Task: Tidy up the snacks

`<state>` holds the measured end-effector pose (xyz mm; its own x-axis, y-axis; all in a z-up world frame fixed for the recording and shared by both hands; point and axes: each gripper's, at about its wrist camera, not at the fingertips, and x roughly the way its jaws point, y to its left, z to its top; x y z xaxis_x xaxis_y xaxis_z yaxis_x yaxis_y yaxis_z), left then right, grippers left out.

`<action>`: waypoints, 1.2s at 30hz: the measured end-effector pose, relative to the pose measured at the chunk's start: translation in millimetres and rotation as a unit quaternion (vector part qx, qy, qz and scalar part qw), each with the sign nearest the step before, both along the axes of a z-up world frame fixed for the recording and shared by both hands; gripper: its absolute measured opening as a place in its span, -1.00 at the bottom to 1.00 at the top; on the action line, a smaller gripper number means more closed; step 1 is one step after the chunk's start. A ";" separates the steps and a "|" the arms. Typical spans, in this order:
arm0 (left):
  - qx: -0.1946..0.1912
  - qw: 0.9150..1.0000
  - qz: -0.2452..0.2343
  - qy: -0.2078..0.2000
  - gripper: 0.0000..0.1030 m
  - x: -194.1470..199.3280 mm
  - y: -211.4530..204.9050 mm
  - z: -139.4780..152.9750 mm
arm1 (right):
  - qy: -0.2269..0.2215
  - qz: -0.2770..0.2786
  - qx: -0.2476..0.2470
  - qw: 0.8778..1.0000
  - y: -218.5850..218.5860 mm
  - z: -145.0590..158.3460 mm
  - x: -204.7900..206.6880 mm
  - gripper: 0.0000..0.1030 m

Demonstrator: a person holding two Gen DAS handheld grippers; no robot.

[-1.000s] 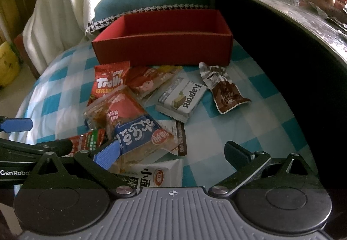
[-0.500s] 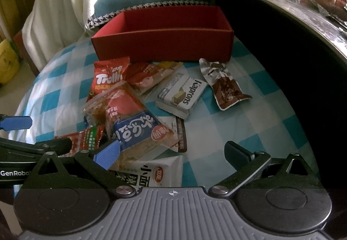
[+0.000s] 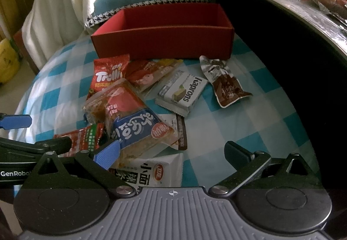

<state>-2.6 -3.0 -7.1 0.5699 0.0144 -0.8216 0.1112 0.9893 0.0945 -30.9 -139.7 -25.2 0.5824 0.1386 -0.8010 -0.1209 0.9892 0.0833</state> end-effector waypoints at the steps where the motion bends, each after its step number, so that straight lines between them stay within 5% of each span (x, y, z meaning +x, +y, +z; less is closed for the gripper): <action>1: 0.000 1.000 0.000 0.000 0.54 0.0 -0.1 0.0 | 0.000 0.000 0.001 1.000 -0.6 -0.1 0.7 1.00; 23: -0.001 1.000 0.000 -0.013 0.55 -0.5 -2.2 3.3 | -0.018 0.009 0.041 0.999 -3.6 9.1 -1.7 1.00; 30: -0.003 1.000 -0.006 -0.023 0.55 -3.4 -2.9 8.2 | -0.125 -0.003 0.066 0.990 -11.2 51.7 -18.3 1.00; 34: -0.001 0.999 -0.003 -0.041 0.55 -7.0 1.1 16.3 | -0.248 -0.010 0.099 0.964 -16.2 91.9 -54.9 1.00; 35: 0.001 0.999 -0.006 -0.043 0.55 -6.5 2.0 16.7 | -0.250 -0.006 0.116 0.961 -20.5 85.2 -57.5 1.00; 36: 0.006 0.999 -0.013 -0.043 0.55 -6.2 2.1 16.6 | -0.203 0.002 0.127 0.971 -20.9 76.1 -48.1 1.00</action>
<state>-8.8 -1.0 9.6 0.6390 0.0074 -0.7692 0.1286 0.9849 0.1163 -79.0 -160.6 51.0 0.8420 0.3051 -0.4449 -0.1995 0.9423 0.2688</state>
